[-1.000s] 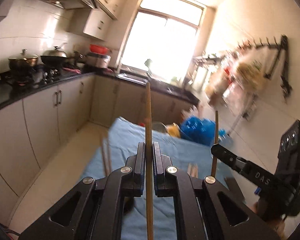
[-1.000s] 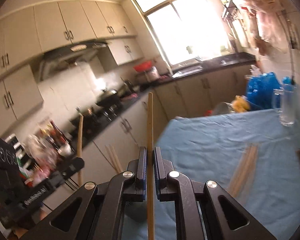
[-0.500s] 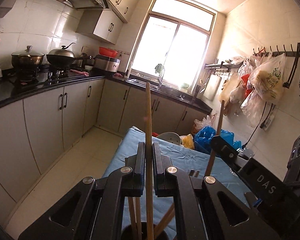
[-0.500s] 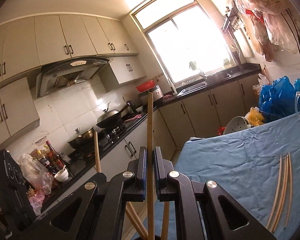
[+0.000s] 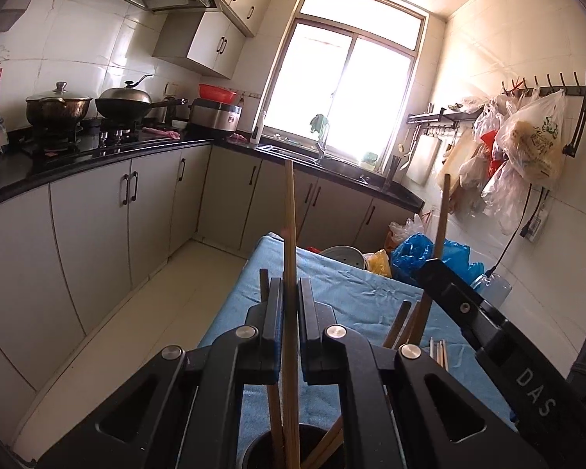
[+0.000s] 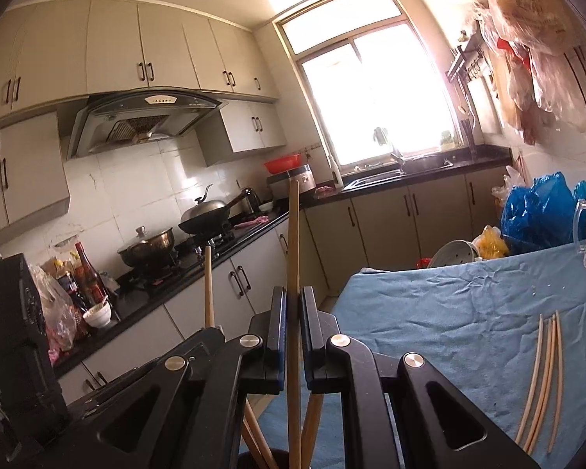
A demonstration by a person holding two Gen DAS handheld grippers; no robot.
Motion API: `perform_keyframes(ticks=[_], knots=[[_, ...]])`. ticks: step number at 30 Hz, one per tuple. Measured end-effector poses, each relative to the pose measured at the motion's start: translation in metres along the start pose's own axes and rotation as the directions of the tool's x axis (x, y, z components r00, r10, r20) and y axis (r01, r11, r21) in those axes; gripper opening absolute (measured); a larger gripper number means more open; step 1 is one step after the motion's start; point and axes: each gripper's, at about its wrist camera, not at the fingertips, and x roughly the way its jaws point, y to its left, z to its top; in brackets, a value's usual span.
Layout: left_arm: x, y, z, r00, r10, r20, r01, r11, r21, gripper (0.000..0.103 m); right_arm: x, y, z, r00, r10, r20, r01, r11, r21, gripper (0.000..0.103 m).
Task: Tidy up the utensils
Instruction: 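Lower both held chopsticks into the black cup and open both grippers, then move both open grippers back over the remaining chopsticks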
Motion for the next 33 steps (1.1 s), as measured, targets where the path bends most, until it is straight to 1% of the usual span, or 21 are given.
perform_keyframes(ticks=[7,9,12,14,16,18,19,21,22,23,24,26,27,29,30,32,33], knots=[[-0.005,0.005,-0.005,1.0,0.013,0.002,-0.013,1.0,-0.019,0.006,-0.005,-0.004,-0.001,1.0,-0.008,-0.008,0.008,1.0,0.018,0.009],[-0.006,0.005,-0.006,1.0,0.015,-0.001,-0.015,1.0,-0.019,0.006,-0.008,-0.002,0.0,1.0,-0.008,-0.005,0.008,1.0,0.012,0.013],[-0.012,0.005,-0.007,1.0,0.021,-0.007,-0.021,1.0,-0.021,0.006,-0.013,0.003,0.003,1.0,-0.007,0.003,0.007,1.0,0.0,0.022],[-0.018,0.004,-0.006,0.999,0.032,-0.013,-0.033,0.999,-0.02,0.006,-0.019,0.004,0.006,1.0,-0.009,0.013,0.009,1.0,-0.008,0.027],[-0.027,0.002,-0.006,0.999,0.052,-0.017,-0.052,0.998,-0.017,0.006,-0.027,0.004,0.01,1.0,-0.012,0.025,0.013,1.0,-0.012,0.028],[-0.038,-0.001,-0.007,0.997,0.076,-0.018,-0.076,0.997,-0.005,0.007,-0.037,0.001,0.014,0.999,-0.027,0.038,0.027,1.0,-0.015,0.033],[-0.045,-0.004,-0.008,0.996,0.091,-0.019,-0.091,0.996,0.006,0.009,-0.041,0.0,0.016,0.998,-0.037,0.045,0.037,0.999,-0.015,0.039],[-0.055,-0.009,-0.011,0.993,0.119,-0.022,-0.118,0.993,0.022,0.017,-0.054,-0.007,0.018,0.996,-0.065,0.06,0.066,0.998,-0.015,0.047],[-0.06,-0.011,-0.013,0.991,0.129,-0.021,-0.129,0.991,0.028,0.024,-0.059,-0.01,0.018,0.995,-0.078,0.062,0.08,0.997,-0.016,0.049],[-0.066,-0.014,-0.016,0.99,0.141,-0.018,-0.14,0.99,0.033,0.03,-0.064,-0.014,0.018,0.994,-0.095,0.061,0.096,0.995,-0.019,0.053],[-0.072,-0.018,-0.019,0.988,0.155,-0.016,-0.155,0.987,0.04,0.031,-0.071,-0.019,0.017,0.991,-0.123,0.058,0.125,0.992,-0.026,0.059],[-0.082,-0.026,-0.026,0.984,0.177,-0.011,-0.176,0.982,0.065,0.033,-0.083,-0.028,0.013,0.985,-0.164,0.057,0.166,0.986,-0.032,0.064],[-0.086,-0.03,-0.029,0.983,0.183,-0.011,-0.181,0.98,0.077,0.034,-0.089,-0.034,0.011,0.982,-0.18,0.053,0.182,0.983,-0.033,0.065],[-0.094,-0.04,-0.037,0.982,0.191,-0.014,-0.189,0.977,0.098,0.043,-0.098,-0.045,0.007,0.977,-0.208,0.037,0.209,0.978,-0.029,0.066],[-0.097,-0.044,-0.039,0.982,0.19,-0.014,-0.187,0.977,0.101,0.045,-0.105,-0.051,0.005,0.974,-0.223,0.028,0.224,0.974,-0.024,0.068],[-0.103,-0.053,-0.043,0.982,0.187,-0.014,-0.184,0.977,0.107,0.053,-0.115,-0.063,0.001,0.969,-0.248,0.016,0.248,0.969,-0.016,0.069],[-0.107,-0.058,-0.046,0.983,0.183,-0.015,-0.181,0.977,0.111,0.055,-0.122,-0.07,-0.002,0.964,-0.265,0.009,0.265,0.964,-0.011,0.07]])
